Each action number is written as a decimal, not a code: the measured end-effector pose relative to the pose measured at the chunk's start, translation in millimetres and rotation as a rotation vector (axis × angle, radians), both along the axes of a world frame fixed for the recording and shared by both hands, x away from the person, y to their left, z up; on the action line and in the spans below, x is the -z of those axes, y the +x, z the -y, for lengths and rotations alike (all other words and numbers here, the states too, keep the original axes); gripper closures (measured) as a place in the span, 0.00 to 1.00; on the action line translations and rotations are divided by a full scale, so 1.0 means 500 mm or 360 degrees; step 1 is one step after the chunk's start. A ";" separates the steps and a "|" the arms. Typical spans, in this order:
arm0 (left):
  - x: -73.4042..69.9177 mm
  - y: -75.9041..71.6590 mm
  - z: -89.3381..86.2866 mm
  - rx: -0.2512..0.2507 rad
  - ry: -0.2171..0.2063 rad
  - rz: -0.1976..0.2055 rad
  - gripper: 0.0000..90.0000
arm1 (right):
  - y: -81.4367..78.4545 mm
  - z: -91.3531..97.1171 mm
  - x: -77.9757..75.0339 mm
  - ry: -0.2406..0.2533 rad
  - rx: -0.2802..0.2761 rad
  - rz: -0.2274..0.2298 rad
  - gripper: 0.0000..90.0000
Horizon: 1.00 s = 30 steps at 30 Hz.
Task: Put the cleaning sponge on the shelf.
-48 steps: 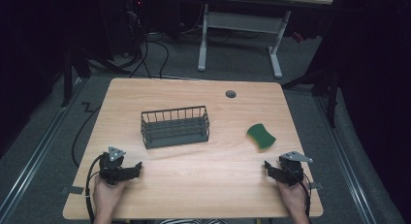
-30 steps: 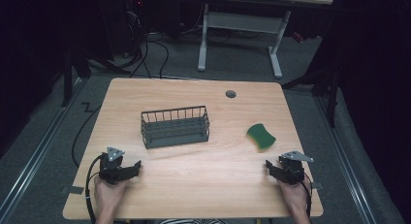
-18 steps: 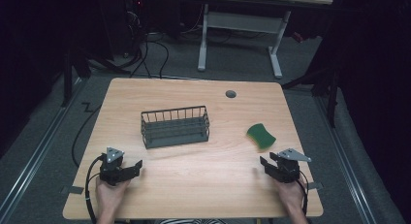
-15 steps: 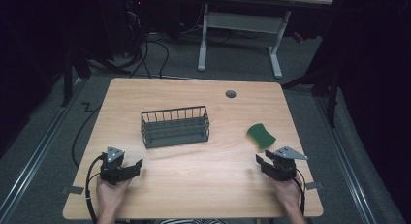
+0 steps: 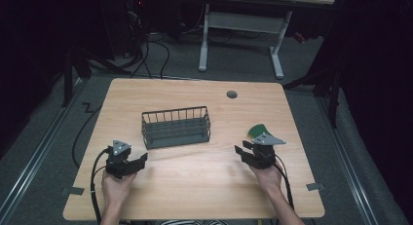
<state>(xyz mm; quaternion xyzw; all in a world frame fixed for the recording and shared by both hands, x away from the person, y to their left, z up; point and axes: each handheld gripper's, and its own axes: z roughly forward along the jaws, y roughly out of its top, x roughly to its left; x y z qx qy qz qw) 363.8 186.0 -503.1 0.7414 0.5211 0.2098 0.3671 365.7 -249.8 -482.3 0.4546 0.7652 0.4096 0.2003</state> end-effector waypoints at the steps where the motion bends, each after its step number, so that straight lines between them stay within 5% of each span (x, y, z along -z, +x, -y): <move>1: -0.001 0.003 0.003 0.0008 0.0024 -0.0005 0.41 | 0.007 -0.007 -0.001 0.0010 -0.0022 -0.0010 0.68; 6: -0.007 0.021 0.014 0.0015 0.0071 -0.0009 0.47 | 0.050 -0.048 0.001 0.0029 -0.0091 -0.0063 0.71; 11: -0.009 0.035 0.018 -0.0004 0.0040 -0.0020 0.52 | 0.078 -0.073 0.000 0.0075 -0.0093 -0.0099 0.72; 30: 0.006 0.056 0.023 -0.0062 0.0016 -0.0034 0.70 | 0.143 -0.153 0.037 0.0023 -0.0092 -0.0206 0.77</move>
